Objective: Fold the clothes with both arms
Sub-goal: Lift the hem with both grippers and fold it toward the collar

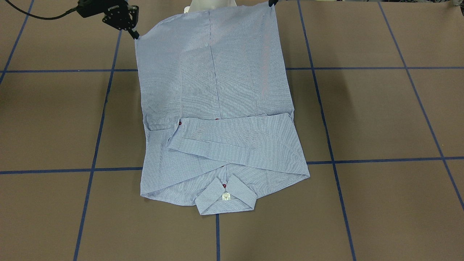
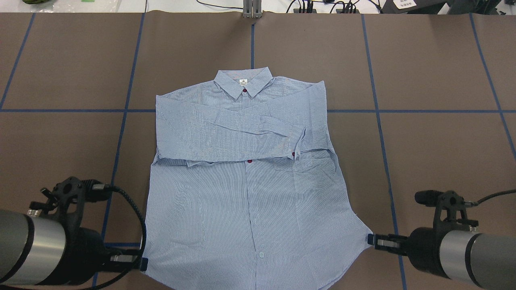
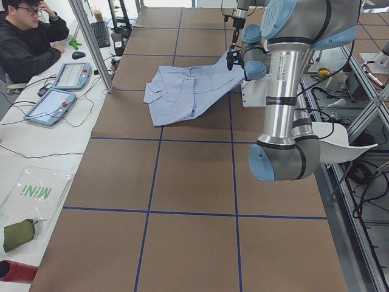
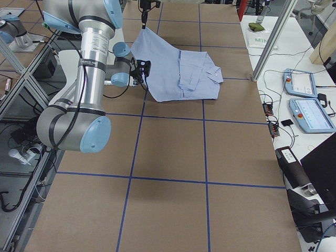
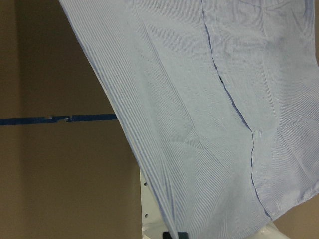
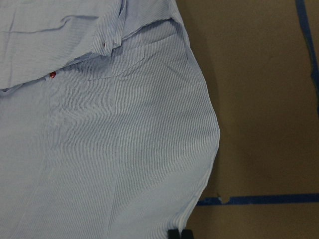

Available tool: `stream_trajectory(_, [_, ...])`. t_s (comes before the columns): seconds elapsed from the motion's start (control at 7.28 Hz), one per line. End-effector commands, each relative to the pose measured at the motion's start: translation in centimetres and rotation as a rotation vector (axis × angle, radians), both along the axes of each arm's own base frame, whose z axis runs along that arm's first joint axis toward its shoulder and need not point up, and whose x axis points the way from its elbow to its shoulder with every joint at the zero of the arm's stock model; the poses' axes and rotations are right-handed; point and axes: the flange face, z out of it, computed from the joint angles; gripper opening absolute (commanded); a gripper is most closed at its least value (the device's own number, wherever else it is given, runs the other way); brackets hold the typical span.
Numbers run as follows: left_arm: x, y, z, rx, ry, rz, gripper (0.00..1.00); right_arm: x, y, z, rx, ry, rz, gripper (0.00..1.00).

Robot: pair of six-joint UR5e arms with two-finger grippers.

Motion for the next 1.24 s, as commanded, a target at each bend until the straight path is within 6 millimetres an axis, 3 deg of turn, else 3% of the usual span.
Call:
stream_trajectory(0.0, [4.0, -7.4, 2.5, 0.047, -0.097, -0.117, 0.0, -3.0, -6.3, -0.2, 0.074, -0.014, 0.078, 0.0])
stream_trajectory(0.14, [4.9, -11.2, 4.1, 0.071, -0.155, -0.186, 0.0, -4.5, -9.9, -0.5, 0.079, -0.004, 0.138, 0.0])
stream_trajectory(0.27, [4.5, -15.7, 4.3, 0.118, -0.184, -0.239, 0.0, -6.7, -14.7, -4.0, 0.075, 0.005, 0.2, 0.0])
stream_trajectory(0.55, [3.2, -21.5, 3.9, 0.118, -0.208, -0.335, 0.0, -7.1, -22.8, -11.6, 0.102, 0.11, 0.262, 0.0])
stream_trajectory(0.82, [3.7, -26.1, 2.3, 0.136, -0.227, -0.422, 0.0, -6.3, -28.5, -12.4, 0.113, 0.145, 0.327, 0.0])
stream_trajectory(0.96, [3.2, -27.2, 1.9, 0.153, -0.233, -0.459, 0.0, -5.1, -30.2, -12.7, 0.105, 0.143, 0.338, 0.0])
stream_trajectory(1.1, [3.1, -28.0, 2.5, 0.194, -0.259, -0.437, 0.0, -5.7, -31.5, -12.0, 0.094, 0.164, 0.336, 0.0])
